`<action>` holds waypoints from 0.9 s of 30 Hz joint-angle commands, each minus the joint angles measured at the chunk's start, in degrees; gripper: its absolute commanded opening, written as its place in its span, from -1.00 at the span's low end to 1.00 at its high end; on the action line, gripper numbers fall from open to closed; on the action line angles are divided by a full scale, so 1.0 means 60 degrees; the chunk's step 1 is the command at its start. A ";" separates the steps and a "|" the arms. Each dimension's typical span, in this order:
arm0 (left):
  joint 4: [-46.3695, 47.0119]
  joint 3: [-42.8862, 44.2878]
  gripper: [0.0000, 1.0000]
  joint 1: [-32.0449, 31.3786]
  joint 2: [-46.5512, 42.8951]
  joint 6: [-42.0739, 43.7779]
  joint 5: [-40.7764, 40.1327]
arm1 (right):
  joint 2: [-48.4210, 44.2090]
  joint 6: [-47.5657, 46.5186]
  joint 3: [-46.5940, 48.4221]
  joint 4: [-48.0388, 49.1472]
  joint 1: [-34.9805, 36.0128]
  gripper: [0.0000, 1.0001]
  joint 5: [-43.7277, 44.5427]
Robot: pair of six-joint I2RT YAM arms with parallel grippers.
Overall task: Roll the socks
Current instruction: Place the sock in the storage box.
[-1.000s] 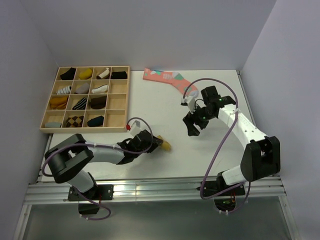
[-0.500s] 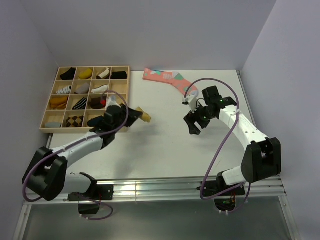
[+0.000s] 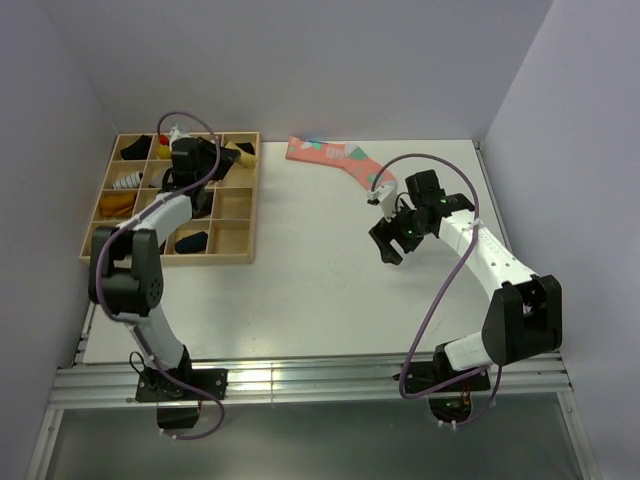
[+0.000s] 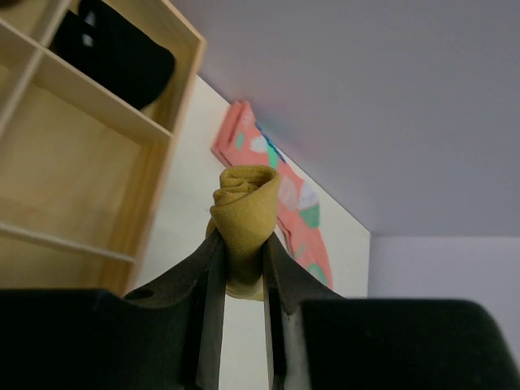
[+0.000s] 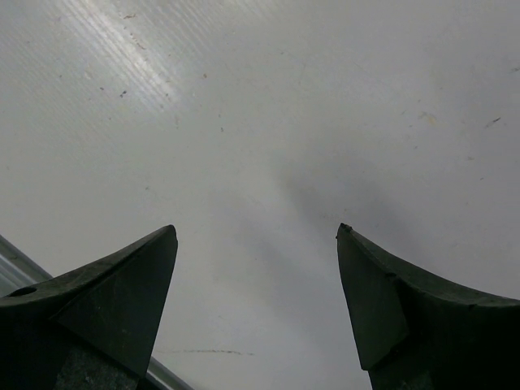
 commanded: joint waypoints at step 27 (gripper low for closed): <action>-0.1692 0.3823 -0.99 0.0999 0.5114 -0.0995 0.0684 | 0.0531 0.0072 -0.0356 0.1235 -0.0118 0.71 0.0482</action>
